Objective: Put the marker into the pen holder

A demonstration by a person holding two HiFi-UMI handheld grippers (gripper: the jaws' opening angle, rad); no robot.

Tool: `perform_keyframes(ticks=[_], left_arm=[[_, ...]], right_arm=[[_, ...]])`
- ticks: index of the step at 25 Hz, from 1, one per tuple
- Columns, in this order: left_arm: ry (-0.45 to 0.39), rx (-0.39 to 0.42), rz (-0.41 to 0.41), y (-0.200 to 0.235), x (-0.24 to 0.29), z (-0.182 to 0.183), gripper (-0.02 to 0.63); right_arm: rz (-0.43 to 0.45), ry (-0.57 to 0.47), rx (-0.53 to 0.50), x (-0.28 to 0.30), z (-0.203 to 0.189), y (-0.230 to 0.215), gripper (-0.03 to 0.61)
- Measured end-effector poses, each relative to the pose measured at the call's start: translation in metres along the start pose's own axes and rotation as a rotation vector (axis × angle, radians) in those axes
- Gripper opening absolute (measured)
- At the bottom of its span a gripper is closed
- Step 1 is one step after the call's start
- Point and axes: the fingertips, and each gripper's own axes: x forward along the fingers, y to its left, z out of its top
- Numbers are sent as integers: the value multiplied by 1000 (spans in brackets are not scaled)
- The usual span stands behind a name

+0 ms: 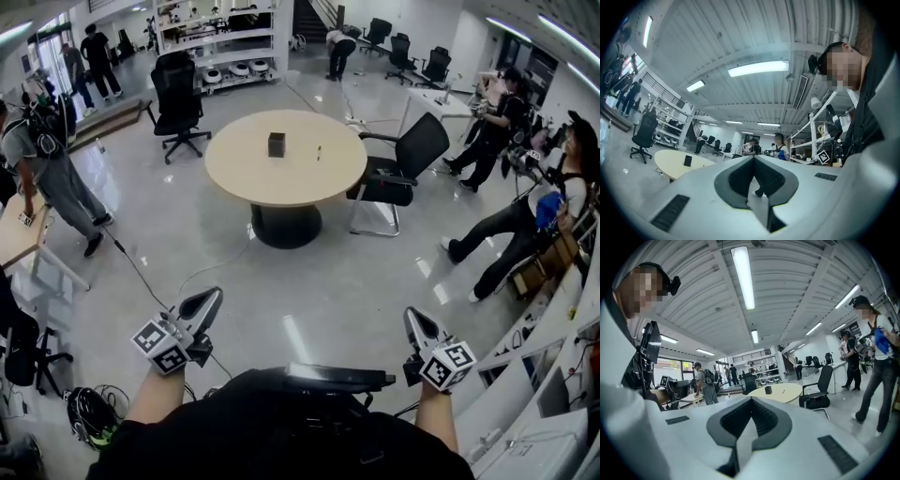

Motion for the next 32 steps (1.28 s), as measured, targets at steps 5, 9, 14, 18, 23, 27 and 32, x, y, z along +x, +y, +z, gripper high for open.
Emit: perform_keyframes(ticks=[5,9,14,18,23,27,32], left_arm=[[5,-22,-32,23,32,-9,2],[6,-47,-79,51,66,-22,2],[-1,-67,-119,125,105,-15,2],[-6,-33,-126,193,124,5,2],[-10,-39,-116,268,135,18,2],[-17,-53,-101,306,145,22,2],[-1,-69,-81,323,165,10,2]], right_arm=[[-22,27,14,14,-5,-16,0],[-69,52,18,32,-10,-36,0],[-114,68,19,97,6,-46,0],[-121,77,-12,164,28,-50,0],[-126,73,-28,237,49,-53,0],[-114,84,-19,281,57,-53,0],[-95,93,-2,309,55,-81,0]])
